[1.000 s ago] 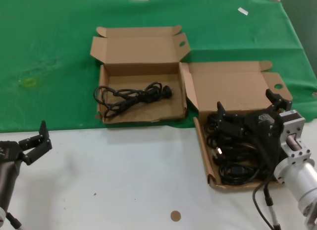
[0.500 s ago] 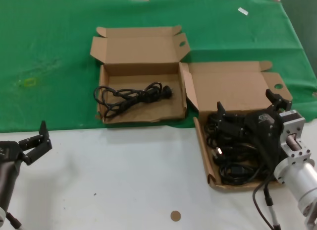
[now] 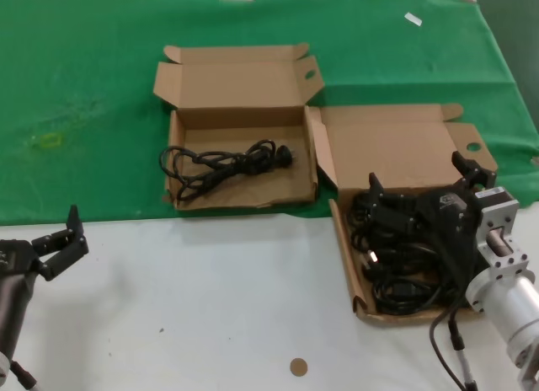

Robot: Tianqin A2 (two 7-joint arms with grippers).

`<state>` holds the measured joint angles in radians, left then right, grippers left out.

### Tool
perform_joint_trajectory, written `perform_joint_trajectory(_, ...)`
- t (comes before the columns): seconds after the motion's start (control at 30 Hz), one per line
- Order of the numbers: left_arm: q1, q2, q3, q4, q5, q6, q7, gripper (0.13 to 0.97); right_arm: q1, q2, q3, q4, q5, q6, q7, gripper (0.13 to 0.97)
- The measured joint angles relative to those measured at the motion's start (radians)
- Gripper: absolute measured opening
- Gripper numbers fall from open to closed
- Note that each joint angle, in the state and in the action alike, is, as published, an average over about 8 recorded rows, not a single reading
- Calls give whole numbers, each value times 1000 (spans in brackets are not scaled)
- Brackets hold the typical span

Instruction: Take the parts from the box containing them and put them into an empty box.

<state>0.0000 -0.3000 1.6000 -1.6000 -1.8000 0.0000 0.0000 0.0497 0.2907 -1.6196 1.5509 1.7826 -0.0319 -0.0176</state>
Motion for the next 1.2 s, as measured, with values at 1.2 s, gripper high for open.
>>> perform_joint_trajectory(1.2,0,0,0,0,0,0,0,966,0,0,0,0,0,0,0,966)
